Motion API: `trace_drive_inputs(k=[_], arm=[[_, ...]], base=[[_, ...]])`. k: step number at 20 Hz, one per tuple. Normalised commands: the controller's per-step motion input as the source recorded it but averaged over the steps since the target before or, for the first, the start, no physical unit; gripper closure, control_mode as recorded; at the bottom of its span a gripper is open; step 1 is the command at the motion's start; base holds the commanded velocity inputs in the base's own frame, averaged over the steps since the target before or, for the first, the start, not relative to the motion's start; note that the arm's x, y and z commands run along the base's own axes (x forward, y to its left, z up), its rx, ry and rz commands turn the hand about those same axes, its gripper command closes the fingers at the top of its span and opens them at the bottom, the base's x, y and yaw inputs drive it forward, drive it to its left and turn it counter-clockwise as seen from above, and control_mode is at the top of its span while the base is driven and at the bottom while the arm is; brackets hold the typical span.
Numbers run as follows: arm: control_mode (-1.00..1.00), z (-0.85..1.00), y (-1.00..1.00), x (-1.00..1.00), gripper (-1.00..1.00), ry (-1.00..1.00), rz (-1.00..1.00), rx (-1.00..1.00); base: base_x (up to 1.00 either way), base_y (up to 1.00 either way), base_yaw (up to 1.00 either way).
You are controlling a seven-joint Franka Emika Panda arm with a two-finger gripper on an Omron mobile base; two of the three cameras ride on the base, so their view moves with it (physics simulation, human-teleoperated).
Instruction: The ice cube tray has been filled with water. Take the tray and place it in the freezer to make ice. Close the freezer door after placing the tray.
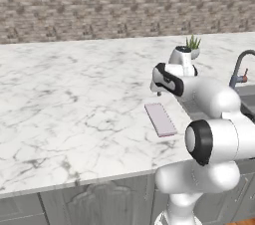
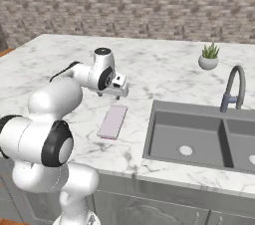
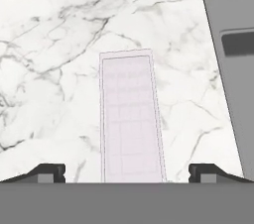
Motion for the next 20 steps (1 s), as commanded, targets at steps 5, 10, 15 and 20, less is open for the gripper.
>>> trace_drive_inputs(k=[5,10,15,20], arm=[[-1.0,-0.38,-0.03,0.53,-1.0,0.0,0.0,0.0],[-1.0,-0.36,-0.04,0.47,-1.0,0.0,0.0,0.0],[-1.0,-0.34,-0.03,0.47,-1.0,0.04,0.0,0.0],[-1.0,-0.23,-0.1,0.32,-1.0,0.03,0.0,0.0]], base=[[0.0,0.0,0.0],[0.0,0.0,0.0],[0.0,0.0,0.0],[0.0,0.0,0.0]])
